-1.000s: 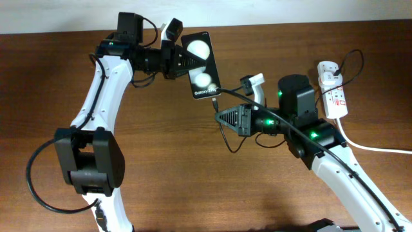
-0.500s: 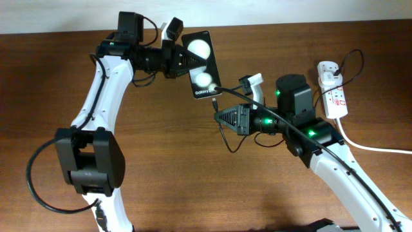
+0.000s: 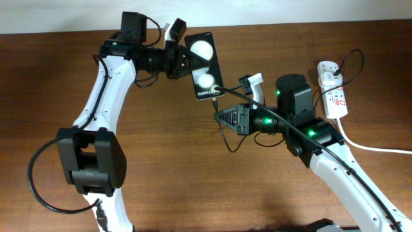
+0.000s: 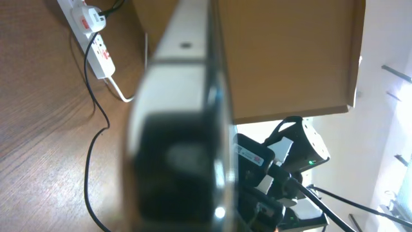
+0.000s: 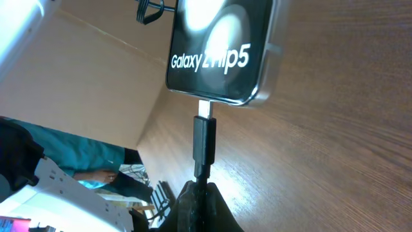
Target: Plug charger to phone and switch on socket
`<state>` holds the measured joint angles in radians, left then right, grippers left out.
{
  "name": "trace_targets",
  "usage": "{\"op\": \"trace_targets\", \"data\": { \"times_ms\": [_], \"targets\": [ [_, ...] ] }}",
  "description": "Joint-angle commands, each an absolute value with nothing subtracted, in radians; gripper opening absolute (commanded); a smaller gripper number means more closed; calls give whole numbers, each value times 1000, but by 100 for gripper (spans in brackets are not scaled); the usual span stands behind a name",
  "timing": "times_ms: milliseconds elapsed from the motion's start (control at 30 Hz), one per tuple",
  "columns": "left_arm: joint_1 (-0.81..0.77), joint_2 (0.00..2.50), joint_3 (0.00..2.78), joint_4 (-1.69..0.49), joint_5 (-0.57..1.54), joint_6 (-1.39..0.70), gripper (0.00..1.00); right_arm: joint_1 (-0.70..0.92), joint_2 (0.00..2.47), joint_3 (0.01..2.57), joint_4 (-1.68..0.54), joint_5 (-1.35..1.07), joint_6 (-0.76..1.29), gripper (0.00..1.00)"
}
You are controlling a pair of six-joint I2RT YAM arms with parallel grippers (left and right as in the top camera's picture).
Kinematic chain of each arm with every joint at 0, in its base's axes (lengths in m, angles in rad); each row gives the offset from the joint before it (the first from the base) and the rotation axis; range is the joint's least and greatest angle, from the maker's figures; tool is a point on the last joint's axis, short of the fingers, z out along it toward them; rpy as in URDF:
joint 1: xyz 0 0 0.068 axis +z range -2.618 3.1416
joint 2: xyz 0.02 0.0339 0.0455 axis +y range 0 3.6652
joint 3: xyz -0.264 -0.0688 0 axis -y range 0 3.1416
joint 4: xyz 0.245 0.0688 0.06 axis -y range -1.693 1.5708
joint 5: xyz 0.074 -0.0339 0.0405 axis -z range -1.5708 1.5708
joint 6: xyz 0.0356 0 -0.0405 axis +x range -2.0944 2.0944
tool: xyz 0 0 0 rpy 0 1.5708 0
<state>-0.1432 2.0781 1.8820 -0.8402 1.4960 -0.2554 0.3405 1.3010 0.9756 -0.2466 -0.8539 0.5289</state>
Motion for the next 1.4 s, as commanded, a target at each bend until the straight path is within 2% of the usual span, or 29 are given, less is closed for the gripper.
{"op": "trace_targets", "data": {
  "times_ms": [0,1367],
  "targets": [
    [-154,2049,1893,-838,1522,-261,0,348,1305,969,-241,-852,533,4],
    [-161,2049,1893,-778,1496,-303,0,348,1322,969,-253,-852,533,4]
  ]
}}
